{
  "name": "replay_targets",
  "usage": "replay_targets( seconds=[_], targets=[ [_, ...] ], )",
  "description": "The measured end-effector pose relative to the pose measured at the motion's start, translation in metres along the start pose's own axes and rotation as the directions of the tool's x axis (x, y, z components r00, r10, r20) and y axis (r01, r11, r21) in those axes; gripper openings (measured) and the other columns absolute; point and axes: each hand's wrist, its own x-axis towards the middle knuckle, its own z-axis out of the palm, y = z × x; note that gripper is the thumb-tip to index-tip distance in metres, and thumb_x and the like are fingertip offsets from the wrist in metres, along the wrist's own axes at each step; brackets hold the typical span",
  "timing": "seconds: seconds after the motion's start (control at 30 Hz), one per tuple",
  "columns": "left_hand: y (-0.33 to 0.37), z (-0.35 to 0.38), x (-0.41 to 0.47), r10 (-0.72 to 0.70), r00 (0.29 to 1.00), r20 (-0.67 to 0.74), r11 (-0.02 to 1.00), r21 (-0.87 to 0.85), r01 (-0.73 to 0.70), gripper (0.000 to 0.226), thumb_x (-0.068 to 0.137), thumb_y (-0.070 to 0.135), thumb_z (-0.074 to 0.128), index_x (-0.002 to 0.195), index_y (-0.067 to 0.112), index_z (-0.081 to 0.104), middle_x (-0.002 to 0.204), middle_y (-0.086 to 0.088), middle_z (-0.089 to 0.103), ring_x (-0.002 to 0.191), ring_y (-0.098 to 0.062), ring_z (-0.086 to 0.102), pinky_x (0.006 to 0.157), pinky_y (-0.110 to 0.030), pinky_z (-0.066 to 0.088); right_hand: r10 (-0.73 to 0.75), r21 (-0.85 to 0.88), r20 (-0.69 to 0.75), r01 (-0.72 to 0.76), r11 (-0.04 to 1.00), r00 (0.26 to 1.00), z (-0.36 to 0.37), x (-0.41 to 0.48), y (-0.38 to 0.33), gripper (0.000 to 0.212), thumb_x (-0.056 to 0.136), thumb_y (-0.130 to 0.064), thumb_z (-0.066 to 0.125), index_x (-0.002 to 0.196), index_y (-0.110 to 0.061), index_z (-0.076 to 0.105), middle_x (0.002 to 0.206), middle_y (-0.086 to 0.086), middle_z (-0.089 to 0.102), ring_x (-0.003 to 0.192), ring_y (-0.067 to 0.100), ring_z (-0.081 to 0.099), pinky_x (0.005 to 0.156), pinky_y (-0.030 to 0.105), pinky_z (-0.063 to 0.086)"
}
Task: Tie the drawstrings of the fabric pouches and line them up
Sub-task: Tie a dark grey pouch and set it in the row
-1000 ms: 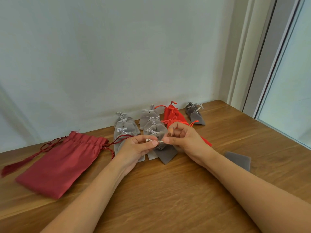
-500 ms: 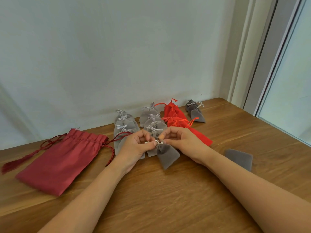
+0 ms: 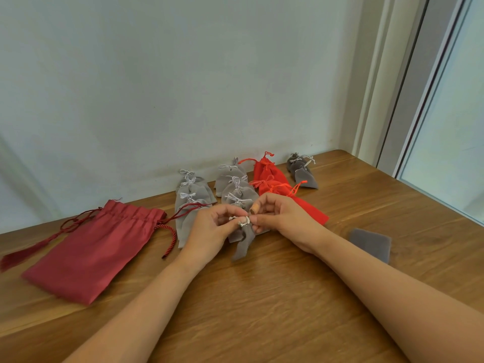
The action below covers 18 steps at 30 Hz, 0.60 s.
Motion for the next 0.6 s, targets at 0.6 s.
replay_targets(
  seconds=[0.6],
  targets=[
    [-0.001, 0.0, -0.0065, 0.196, 0.976, -0.091, 0.931, 0.33, -0.156, 0.02, 0.077, 0.018, 0.077, 0.074, 0.036, 0.068, 0.078, 0.018, 0.069, 0.08, 0.003, 0.061, 0.072, -0.01, 0.045, -0.028, -0.077, -0.103, 0.021, 0.997, 0.994, -0.0012, -0.0005, 0.0014, 0.026, 0.074, 0.008, 0.076, 0.08, -0.01, 0.058, 0.066, 0.008, 0.067, 0.062, 0.012, 0.064, 0.066, 0.023, 0.055]
  ],
)
